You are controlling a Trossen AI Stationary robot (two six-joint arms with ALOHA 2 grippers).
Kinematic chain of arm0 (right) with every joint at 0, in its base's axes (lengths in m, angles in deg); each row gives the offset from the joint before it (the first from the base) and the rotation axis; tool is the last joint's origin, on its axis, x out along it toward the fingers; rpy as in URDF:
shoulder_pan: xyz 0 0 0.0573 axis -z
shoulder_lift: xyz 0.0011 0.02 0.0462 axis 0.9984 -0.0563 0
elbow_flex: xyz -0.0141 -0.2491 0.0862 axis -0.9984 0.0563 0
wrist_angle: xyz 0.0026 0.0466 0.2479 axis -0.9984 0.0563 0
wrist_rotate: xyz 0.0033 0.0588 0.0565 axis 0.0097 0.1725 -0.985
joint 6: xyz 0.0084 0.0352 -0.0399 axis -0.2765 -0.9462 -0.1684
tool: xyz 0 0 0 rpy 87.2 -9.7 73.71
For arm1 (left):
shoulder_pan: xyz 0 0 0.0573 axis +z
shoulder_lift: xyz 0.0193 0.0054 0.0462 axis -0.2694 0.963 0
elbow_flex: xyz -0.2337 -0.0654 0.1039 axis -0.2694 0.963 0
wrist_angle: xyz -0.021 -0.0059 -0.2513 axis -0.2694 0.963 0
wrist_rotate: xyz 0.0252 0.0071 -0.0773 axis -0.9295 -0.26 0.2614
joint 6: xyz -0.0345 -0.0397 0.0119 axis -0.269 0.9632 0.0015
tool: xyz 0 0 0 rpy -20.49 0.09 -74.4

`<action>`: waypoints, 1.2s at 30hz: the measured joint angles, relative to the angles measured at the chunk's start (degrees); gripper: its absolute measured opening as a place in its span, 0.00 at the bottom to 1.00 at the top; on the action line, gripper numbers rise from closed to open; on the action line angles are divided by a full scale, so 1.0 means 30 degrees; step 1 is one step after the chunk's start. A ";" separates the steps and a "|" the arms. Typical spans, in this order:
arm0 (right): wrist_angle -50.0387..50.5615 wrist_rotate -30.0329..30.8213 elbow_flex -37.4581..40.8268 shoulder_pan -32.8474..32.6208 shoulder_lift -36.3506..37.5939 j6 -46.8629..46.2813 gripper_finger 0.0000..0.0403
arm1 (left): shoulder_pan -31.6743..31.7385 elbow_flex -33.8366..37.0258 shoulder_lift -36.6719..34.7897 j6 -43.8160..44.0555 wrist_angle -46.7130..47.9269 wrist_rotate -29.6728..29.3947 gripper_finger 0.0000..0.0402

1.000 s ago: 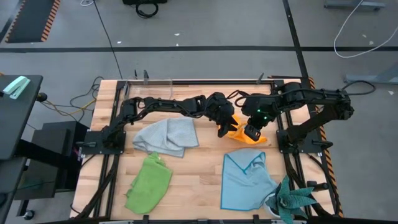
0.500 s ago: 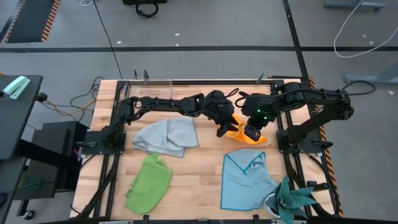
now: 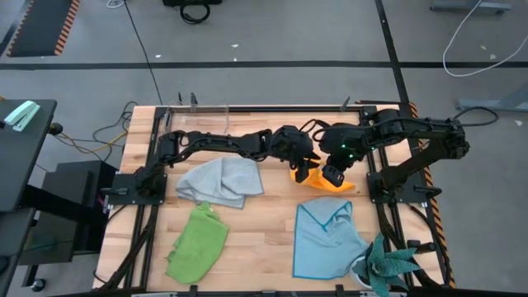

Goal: Fold microfiber towels
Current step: Fold the orange microfiber cloth

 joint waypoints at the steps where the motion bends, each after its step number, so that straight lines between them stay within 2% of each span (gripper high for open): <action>1: 0.0000 -0.0002 0.0000 0.0000 0.0000 -0.0061 0.00 | 0.0100 0.0000 0.0000 -0.0005 0.0042 -0.0068 0.29; 6: 0.0001 0.0003 0.0000 -0.0007 0.0000 -0.0247 0.00 | 0.0741 0.0000 0.0000 0.0059 0.0035 -0.0140 0.04; 12: 0.0050 0.0222 0.0000 -0.0029 0.0232 -0.0971 0.00 | 0.1623 0.0001 0.0000 0.0544 0.0136 -0.0456 0.02; 17: 0.0044 0.0946 -0.0007 0.0001 0.0632 -0.1149 0.00 | 0.2281 0.0015 -0.0044 0.0701 0.0941 0.0953 0.03; 22: 0.0087 0.1316 -0.0015 0.0936 0.0761 -0.1021 0.00 | 0.2374 0.0015 -0.0071 0.1509 0.1210 0.4915 0.05; 24: 0.0096 0.1275 -0.0015 0.1477 0.0772 -0.0625 0.00 | 0.2129 0.0015 -0.0107 0.1496 0.1291 0.5647 0.07; 31: 0.0273 0.0921 -0.0015 0.3067 0.0772 0.0278 0.00 | 0.1320 0.0029 -0.0117 0.0488 0.2292 0.5713 0.15; 36: 0.0408 0.0850 -0.0015 0.3608 0.0772 0.0627 0.00 | 0.1891 0.0029 -0.0117 0.0079 0.3061 0.5650 0.22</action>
